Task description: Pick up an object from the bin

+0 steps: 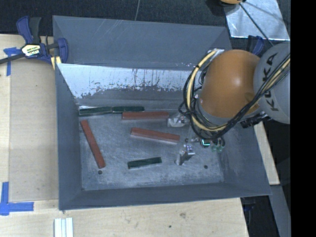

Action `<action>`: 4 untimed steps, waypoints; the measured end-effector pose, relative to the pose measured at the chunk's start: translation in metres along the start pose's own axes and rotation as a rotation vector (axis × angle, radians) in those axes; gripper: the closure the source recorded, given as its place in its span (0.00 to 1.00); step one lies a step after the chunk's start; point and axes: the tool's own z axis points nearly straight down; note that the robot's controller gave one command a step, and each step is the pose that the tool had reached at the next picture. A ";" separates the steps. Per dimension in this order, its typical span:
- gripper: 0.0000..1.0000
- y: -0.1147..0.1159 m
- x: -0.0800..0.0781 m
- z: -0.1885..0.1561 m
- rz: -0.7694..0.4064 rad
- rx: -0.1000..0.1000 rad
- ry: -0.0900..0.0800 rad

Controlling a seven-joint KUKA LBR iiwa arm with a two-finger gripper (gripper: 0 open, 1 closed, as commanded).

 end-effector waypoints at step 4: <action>0.00 0.015 -0.033 0.104 -0.230 0.002 -0.012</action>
Offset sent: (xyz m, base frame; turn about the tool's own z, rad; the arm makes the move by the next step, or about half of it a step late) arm 0.0344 0.0199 -0.0958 -0.3284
